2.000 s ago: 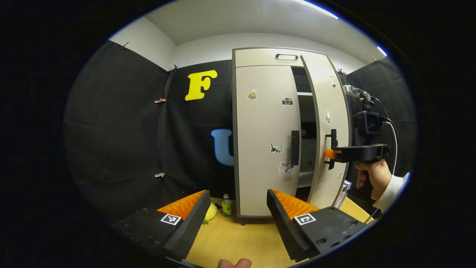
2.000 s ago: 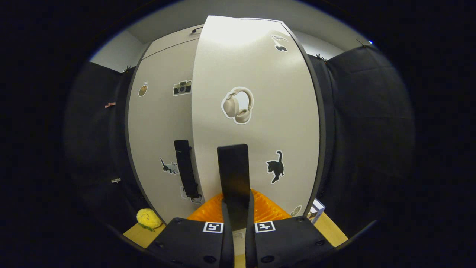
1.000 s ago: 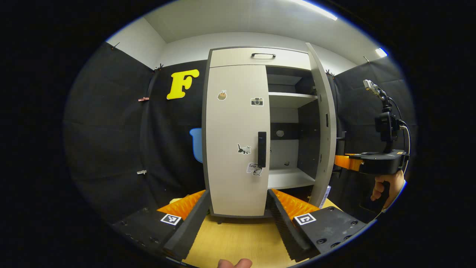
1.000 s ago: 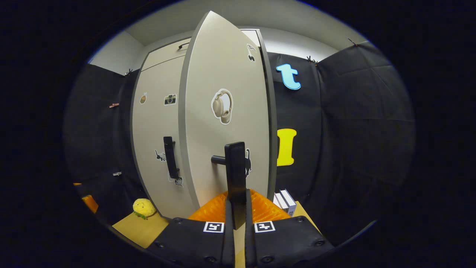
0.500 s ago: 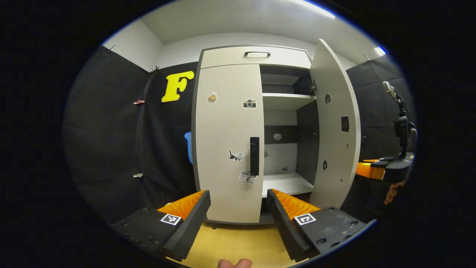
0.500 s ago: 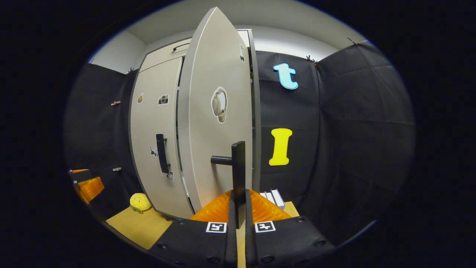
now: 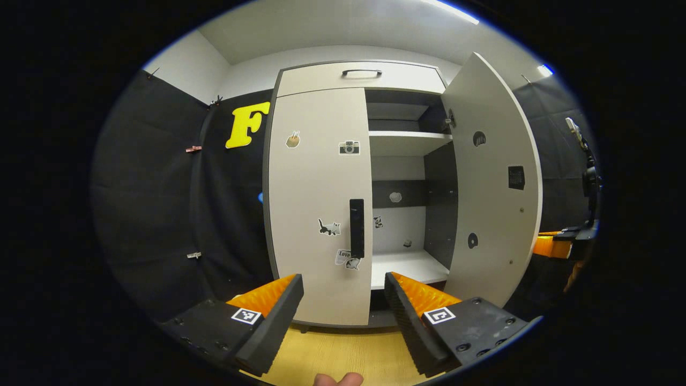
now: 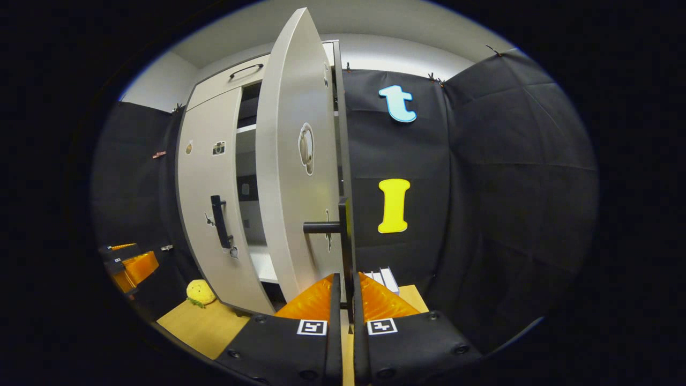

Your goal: Open the right door of the double-door shoe cabinet with the right hand, and open the left door with the left hand.

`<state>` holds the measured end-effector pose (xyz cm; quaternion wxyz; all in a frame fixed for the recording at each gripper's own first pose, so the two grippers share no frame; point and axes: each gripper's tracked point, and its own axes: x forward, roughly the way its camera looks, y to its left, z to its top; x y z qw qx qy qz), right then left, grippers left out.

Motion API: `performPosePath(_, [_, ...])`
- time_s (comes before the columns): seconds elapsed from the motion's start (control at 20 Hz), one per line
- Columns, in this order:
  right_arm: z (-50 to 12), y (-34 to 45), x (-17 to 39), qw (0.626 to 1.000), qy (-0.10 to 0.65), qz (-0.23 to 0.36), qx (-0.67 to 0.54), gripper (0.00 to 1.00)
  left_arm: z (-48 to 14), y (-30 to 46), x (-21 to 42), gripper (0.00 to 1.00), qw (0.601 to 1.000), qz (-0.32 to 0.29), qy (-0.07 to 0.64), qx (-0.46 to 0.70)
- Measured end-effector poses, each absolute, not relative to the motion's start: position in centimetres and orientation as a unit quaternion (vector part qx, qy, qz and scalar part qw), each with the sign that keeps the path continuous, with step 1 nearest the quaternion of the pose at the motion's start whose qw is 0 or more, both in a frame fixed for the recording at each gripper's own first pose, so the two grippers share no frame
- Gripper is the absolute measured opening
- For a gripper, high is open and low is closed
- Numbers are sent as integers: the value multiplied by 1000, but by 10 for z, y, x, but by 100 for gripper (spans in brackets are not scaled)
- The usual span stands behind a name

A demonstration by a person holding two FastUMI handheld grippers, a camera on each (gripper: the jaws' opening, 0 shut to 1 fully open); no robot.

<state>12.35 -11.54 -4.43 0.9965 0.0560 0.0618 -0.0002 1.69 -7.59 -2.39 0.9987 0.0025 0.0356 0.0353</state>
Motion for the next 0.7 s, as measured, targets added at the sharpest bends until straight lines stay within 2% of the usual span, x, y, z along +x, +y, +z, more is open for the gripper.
performPosePath(0.2, [-43,-117,121,995,63,4,71,7,-24,-79,16,94,999,35,37,8])
performPosePath(0.7, [-43,-122,104,995,66,2,81,8,-22,-84,40,94,999,23,37,11])
